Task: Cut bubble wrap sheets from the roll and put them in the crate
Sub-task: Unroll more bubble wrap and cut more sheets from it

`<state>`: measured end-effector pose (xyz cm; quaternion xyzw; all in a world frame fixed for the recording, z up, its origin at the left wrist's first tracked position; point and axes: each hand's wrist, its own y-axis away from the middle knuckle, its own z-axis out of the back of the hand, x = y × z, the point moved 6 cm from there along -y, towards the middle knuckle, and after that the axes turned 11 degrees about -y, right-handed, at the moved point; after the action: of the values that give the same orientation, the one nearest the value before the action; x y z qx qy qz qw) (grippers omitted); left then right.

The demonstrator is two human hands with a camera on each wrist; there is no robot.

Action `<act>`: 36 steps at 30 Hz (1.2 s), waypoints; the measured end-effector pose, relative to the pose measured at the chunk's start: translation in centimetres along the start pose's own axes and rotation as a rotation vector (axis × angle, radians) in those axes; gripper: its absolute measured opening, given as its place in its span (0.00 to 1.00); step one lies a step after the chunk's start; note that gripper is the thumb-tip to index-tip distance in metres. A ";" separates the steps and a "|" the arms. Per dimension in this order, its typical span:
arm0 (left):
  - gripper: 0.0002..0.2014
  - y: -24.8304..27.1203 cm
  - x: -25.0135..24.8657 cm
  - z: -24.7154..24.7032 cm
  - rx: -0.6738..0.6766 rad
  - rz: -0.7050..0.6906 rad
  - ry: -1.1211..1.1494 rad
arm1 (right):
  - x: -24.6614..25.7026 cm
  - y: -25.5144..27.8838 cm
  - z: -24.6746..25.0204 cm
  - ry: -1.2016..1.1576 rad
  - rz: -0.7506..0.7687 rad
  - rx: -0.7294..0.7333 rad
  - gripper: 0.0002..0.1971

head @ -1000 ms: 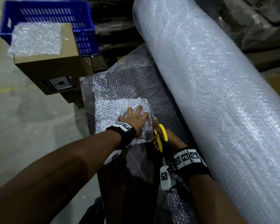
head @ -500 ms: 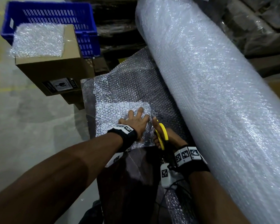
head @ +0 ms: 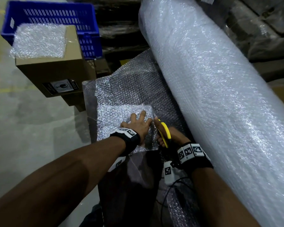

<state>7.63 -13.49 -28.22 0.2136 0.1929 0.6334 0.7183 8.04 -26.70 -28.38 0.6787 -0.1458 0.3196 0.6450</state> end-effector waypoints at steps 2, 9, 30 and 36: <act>0.55 0.0 0.0 0.0 0.000 0.007 -0.005 | 0.4 0.2 -0.2 0.002 -0.007 0.004 0.30; 0.62 -0.1 0.1 -0.2 0.003 0.004 -0.010 | 0.5 -0.8 -0.9 -0.045 0.014 -0.010 0.28; 0.59 0.0 0.1 0.0 -0.025 0.008 0.045 | 1.4 -1.5 -0.8 -0.080 0.010 0.008 0.31; 0.56 0.0 0.1 0.1 -0.036 0.005 0.027 | 1.2 -0.9 -0.4 -0.068 0.033 0.006 0.34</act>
<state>7.70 -13.42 -28.10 0.1925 0.1904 0.6416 0.7177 9.39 -25.91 -28.29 0.6885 -0.1779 0.3076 0.6322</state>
